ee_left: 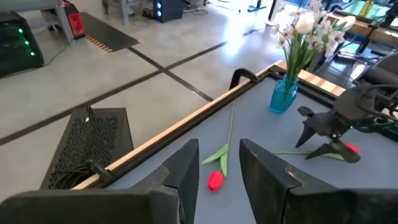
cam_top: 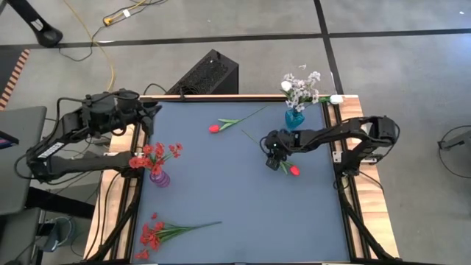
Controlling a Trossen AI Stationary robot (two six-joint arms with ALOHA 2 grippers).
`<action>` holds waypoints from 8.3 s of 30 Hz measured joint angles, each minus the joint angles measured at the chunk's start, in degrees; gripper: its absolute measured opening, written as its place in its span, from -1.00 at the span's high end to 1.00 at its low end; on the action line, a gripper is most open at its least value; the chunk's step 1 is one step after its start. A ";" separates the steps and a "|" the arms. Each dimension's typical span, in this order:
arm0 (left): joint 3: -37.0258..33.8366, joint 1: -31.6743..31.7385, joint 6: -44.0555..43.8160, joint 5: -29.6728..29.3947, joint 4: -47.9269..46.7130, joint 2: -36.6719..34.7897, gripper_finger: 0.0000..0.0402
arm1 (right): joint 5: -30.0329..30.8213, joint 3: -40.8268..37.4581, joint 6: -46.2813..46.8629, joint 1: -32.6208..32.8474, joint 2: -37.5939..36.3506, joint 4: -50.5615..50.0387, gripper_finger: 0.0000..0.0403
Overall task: Sort flowers into vase by color
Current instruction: Put the right red flower into the purple vase
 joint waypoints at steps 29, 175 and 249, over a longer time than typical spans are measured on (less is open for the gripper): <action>-0.02 0.00 -6.75 5.14 -0.84 -0.63 0.49 | 13.43 11.68 -32.05 21.60 -10.20 9.61 0.92; -23.37 -6.38 4.72 7.86 28.42 -27.53 1.00 | -21.10 43.85 -41.95 17.88 11.87 0.13 0.33; -22.51 -19.80 1.02 40.89 38.21 -5.00 1.00 | -22.10 56.99 -23.13 13.36 25.40 48.45 0.39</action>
